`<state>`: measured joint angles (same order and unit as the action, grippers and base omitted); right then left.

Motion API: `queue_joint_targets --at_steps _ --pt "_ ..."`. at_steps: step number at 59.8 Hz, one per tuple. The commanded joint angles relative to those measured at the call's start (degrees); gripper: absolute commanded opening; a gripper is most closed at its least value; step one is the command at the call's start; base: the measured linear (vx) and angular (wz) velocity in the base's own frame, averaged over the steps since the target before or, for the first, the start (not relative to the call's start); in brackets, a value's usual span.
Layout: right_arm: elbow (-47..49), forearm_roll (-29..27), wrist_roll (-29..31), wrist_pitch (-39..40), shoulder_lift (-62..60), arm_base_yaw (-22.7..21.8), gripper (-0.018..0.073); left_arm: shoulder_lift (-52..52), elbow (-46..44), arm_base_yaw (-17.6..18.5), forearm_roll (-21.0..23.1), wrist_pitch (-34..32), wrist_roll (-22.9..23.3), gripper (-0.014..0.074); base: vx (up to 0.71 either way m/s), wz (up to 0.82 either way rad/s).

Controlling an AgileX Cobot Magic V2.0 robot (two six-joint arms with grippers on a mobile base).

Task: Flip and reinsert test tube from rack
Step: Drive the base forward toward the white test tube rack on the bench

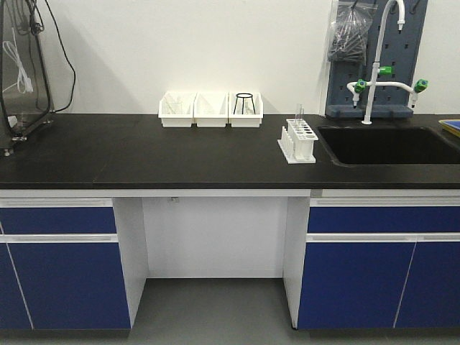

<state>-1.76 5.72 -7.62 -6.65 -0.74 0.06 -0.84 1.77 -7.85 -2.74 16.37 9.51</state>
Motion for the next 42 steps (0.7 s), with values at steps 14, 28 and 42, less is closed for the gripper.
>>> queue_joint_targets --at_steps 14,28,42 --pt "0.00 0.09 0.40 4.50 -0.06 -0.02 -0.0012 -0.17 0.11 -0.09 0.21 -4.77 0.01 -0.0006 0.00 0.00" --pt "0.00 0.09 0.40 4.50 -0.06 -0.02 -0.0012 -0.17 0.11 -0.09 0.21 -4.77 0.01 -0.0006 0.00 0.00" --pt "0.00 0.09 0.40 4.50 -0.06 -0.02 -0.0012 -0.17 0.11 -0.09 0.21 -4.77 0.01 -0.0006 0.03 0.05"
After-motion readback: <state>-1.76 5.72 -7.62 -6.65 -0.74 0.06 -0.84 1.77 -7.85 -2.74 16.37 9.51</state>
